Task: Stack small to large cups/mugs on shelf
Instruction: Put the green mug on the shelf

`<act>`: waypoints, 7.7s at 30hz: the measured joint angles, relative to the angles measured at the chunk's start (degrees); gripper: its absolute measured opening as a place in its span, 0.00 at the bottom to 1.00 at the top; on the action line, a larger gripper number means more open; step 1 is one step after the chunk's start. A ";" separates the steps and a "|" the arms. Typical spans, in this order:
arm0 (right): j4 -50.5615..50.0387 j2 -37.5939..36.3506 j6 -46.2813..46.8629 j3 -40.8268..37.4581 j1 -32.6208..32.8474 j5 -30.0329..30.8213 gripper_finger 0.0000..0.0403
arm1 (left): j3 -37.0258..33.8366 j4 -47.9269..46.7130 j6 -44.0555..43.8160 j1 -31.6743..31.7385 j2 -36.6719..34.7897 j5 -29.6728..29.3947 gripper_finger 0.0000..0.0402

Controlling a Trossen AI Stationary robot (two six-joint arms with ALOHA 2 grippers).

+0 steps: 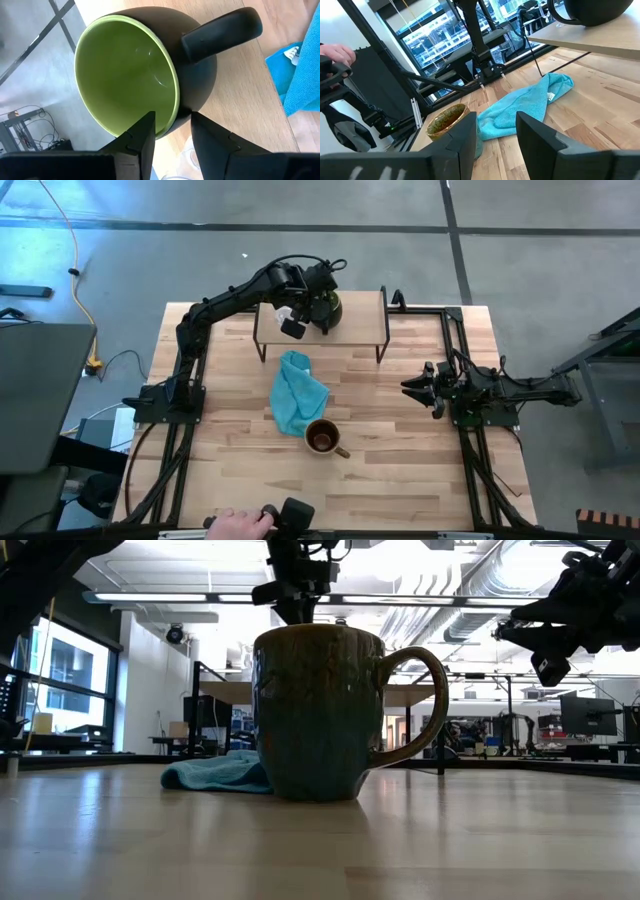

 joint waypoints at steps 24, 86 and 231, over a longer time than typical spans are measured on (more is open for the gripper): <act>0.00 0.00 -0.24 0.00 0.00 0.01 0.32 | 0.00 -0.37 -0.04 0.00 0.00 0.20 0.47; 0.04 0.00 -0.22 0.00 -0.01 0.02 0.32 | 2.29 -0.51 -17.02 -0.02 -0.11 -3.23 0.47; 0.00 0.00 0.00 0.00 0.01 -1.38 0.32 | 1.18 -6.38 -27.06 -3.39 0.98 5.56 0.00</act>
